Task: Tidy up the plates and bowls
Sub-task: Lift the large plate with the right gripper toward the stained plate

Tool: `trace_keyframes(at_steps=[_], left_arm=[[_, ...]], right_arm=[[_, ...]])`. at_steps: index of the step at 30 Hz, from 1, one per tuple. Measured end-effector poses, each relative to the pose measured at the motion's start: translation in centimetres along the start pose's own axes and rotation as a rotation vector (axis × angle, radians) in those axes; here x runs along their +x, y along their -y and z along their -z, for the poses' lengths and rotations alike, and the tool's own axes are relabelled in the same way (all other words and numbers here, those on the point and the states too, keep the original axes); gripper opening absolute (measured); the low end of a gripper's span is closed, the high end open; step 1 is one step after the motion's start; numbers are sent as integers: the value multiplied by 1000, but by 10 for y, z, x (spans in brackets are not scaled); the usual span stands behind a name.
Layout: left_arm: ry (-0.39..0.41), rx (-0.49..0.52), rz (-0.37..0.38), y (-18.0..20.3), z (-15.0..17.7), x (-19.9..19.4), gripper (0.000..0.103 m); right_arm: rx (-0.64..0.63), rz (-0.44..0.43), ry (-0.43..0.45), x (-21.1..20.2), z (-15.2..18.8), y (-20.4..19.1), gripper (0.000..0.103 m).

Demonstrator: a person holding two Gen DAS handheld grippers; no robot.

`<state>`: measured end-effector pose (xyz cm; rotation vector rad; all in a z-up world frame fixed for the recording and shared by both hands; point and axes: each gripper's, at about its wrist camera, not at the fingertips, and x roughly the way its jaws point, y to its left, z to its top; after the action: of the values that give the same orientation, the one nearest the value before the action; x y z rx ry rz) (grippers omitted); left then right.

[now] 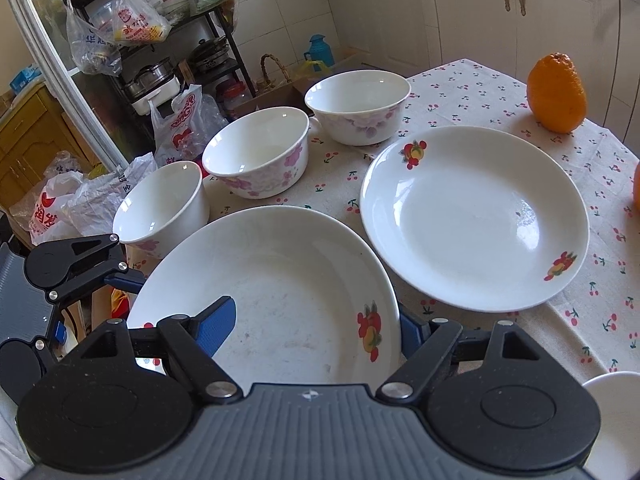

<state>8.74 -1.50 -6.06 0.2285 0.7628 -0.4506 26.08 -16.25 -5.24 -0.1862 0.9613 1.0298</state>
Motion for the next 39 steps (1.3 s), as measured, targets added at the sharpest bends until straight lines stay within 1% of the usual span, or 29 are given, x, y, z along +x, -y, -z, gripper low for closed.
trace_keyframes(at_steps=[6, 11, 25, 28, 32, 39], left_arm=[[-3, 37, 59, 8, -20, 6, 92], [3, 85, 92, 17, -36, 13, 92], [13, 172, 201, 30, -76, 50, 92], [14, 192, 219, 39, -83, 60, 92], [11, 209, 245, 48, -91, 72, 92], [6, 236, 269, 62, -103, 86, 92]], right_arm=[[29, 51, 39, -24, 11, 10, 86], [55, 94, 63, -44, 21, 20, 86], [147, 209, 112, -94, 53, 60, 86], [169, 237, 115, -102, 62, 70, 86], [200, 257, 124, -110, 74, 83, 86], [237, 280, 135, -121, 87, 102, 86]])
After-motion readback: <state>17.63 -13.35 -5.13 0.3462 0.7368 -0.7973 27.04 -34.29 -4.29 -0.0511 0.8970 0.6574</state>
